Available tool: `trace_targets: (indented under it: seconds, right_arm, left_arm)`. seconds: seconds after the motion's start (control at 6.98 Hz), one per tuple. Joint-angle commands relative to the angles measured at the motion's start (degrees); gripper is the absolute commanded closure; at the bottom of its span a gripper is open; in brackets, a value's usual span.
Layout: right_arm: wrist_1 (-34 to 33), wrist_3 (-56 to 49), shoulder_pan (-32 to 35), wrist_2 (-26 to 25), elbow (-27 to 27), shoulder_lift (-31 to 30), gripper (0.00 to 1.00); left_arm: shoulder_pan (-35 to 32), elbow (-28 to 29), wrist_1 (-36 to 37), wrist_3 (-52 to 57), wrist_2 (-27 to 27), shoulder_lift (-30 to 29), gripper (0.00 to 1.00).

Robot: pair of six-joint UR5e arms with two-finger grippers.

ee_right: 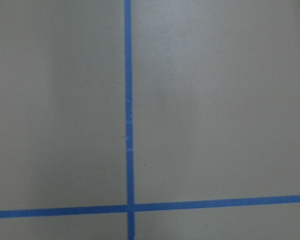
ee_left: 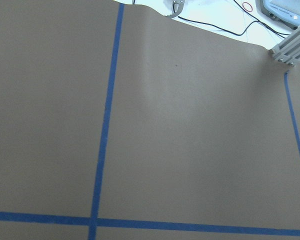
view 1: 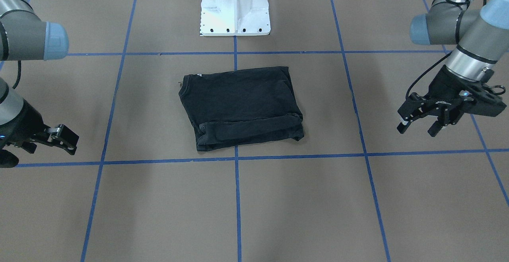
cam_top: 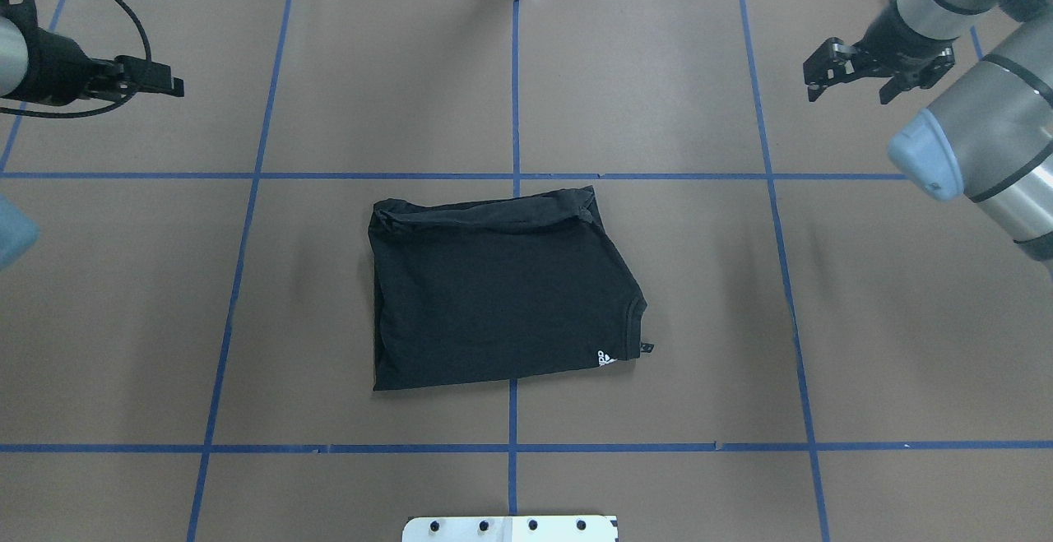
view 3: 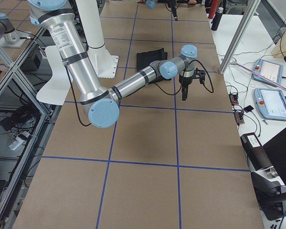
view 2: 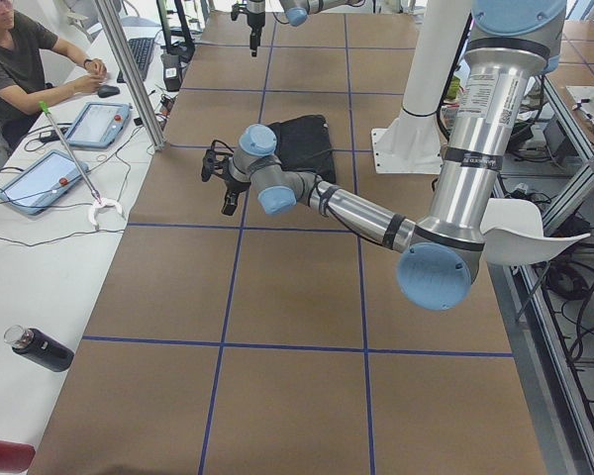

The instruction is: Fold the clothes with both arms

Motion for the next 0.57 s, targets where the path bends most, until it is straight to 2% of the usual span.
trace_targets:
  seconds: [0.0, 0.29, 0.43]
  right_arm:
    - [0.14, -8.06, 2.20, 0.43, -0.20, -4.33, 0.00]
    - [0.58, -13.94, 3.95, 3.32, -0.37, -7.24, 0.00]
    - [0.50, -13.89, 5.53, 6.20, -0.28, -7.08, 0.00]
  left_arm:
    - [-5.31, 2.69, 0.00, 14.59, -2.14, 2.15, 0.00]
    - [-7.52, 4.46, -0.17, 20.71, -3.36, 2.95, 0.00]
    - [-7.62, 4.12, -0.17, 20.03, -3.38, 3.04, 0.00]
